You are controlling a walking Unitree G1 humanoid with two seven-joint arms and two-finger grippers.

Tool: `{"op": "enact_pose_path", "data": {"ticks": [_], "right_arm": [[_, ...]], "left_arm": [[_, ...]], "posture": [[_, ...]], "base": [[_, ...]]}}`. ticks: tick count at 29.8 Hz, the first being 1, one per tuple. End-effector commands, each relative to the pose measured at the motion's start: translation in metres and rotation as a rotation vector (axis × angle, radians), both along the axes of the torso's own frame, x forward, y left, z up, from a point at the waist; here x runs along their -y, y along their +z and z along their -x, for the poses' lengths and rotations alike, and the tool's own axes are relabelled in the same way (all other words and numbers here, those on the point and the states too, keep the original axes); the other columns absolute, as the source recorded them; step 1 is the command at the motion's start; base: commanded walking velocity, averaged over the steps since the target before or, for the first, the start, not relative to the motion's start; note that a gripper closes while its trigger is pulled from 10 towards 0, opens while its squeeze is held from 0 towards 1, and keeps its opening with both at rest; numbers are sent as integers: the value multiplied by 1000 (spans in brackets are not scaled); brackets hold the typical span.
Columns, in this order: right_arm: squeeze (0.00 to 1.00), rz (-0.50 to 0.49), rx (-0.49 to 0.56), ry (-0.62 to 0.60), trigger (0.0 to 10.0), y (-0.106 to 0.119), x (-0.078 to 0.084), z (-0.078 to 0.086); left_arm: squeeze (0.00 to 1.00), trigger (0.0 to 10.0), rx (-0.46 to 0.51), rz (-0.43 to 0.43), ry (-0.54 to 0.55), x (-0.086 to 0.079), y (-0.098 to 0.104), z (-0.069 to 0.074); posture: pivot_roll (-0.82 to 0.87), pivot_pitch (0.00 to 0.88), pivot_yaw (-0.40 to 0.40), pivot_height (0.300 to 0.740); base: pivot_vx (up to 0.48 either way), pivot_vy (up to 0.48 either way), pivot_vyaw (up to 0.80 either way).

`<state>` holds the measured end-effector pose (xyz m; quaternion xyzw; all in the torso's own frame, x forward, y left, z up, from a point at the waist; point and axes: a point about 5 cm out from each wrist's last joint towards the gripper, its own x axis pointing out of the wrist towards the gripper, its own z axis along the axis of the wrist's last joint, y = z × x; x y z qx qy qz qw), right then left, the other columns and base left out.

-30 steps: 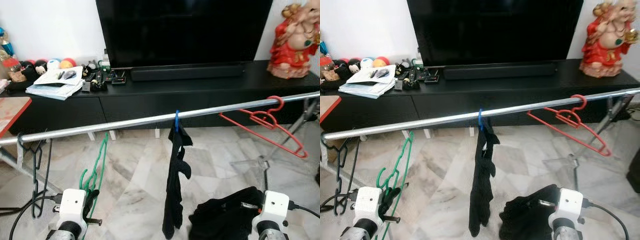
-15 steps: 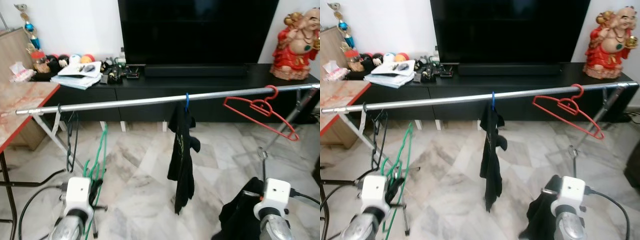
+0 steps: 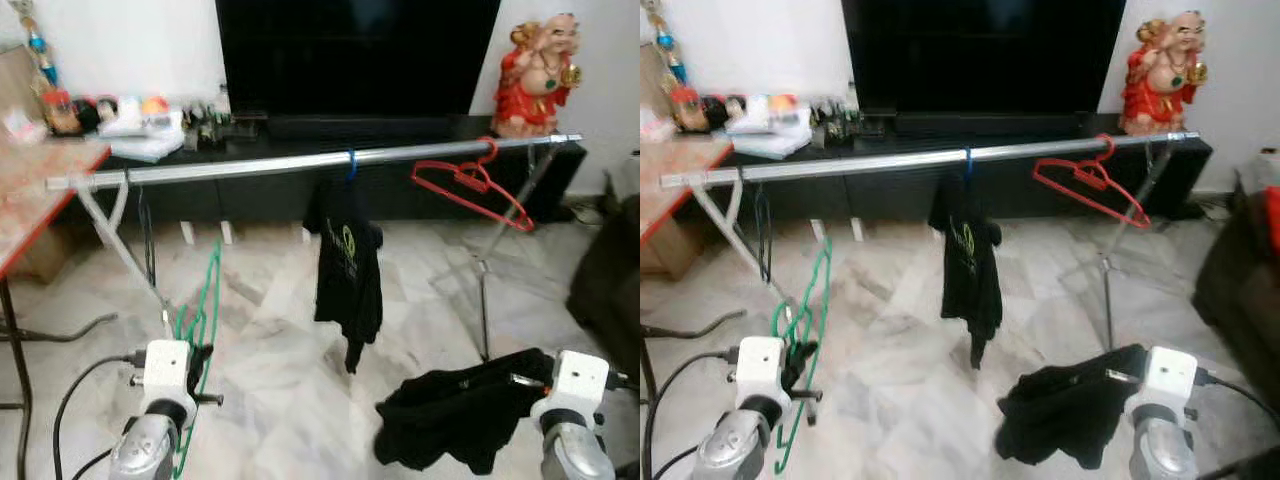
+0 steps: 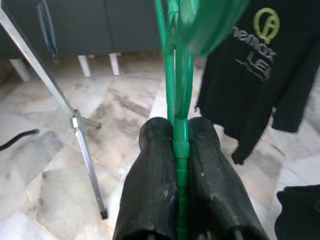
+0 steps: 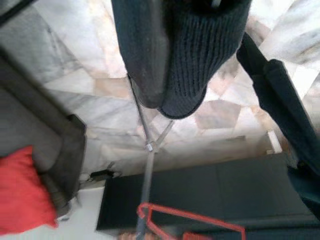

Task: Hang hanger

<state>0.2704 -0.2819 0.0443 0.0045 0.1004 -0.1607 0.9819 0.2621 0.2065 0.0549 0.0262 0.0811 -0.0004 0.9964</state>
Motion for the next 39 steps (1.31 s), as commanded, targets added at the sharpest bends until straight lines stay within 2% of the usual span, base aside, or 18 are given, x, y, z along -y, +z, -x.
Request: {"op": "enact_pose_path", "data": {"ticks": [1,11,17,21,22,23,24,25,27,28,29,30,31,34,35,36,38,39], "right_arm": [[0,7,69,-19,10000,16,7,-6],[0,19,100,-43,10000,24,18,3],[0,50,109,-59,10000,30,25,10],[0,126,98,-14,10000,48,30,2],[0,193,61,64,10000,55,24,-5],[0,193,61,64,10000,55,24,-5],[0,245,34,144,10000,62,17,-11],[0,254,26,167,10000,64,14,-12],[0,349,-4,285,10000,76,1,-22],[0,365,-17,305,10000,80,-2,-26],[0,365,-17,305,10000,80,-2,-26],[0,436,-23,286,10000,88,-2,-32],[0,436,-23,286,10000,88,-2,-32],[0,518,-35,344,10000,103,-22,-48],[0,518,-35,344,10000,103,-22,-48],[0,560,-28,413,10000,107,-36,-53],[0,540,-24,500,10000,107,-60,-58],[0,502,-20,572,10000,106,-86,-62]], "left_arm": [[0,10000,1,-6,-22,3,0,1],[0,10000,-13,-21,-43,-2,2,11],[0,10000,-42,-37,-155,6,5,13],[0,10000,-94,-66,-240,7,11,9],[0,10000,-126,-99,-347,11,14,7],[0,10000,-126,-99,-347,11,14,7],[0,10000,-161,-143,-459,14,17,7],[0,10000,-174,-155,-490,15,19,7],[0,10000,-280,-222,-642,13,22,12],[0,10000,-329,-255,-697,12,23,14],[0,10000,-329,-255,-697,12,23,14],[0,10000,-369,-274,-763,13,25,16],[0,10000,-369,-274,-763,13,25,16],[0,10000,-410,-300,-917,22,39,17],[0,10000,-410,-300,-917,22,39,17],[0,10000,-417,-300,-967,27,43,18],[0,10000,-436,-304,-1054,35,47,22],[0,10000,-439,-297,-1133,45,51,26]], "posture": [[-43,0,-1,740],[-45,11,26,740],[-42,20,44,740],[-48,35,55,740],[-52,46,46,740],[-52,46,46,740],[-47,51,41,740],[-47,51,41,740],[-49,46,30,740],[-48,44,26,740],[-48,44,26,740],[-45,42,18,740],[-45,42,18,740],[-32,46,5,740],[-32,46,5,740],[-26,47,2,740],[-24,48,-1,740],[-24,47,0,740]], "base": [[-330,0,0],[-29,0,0],[0,0,0],[0,0,0],[0,0,0],[0,0,0],[0,0,0],[0,0,0],[0,0,0],[0,0,0],[0,0,0],[0,0,0],[0,0,0],[0,0,0],[0,0,0],[0,0,0],[0,0,0],[0,0,0]]}}
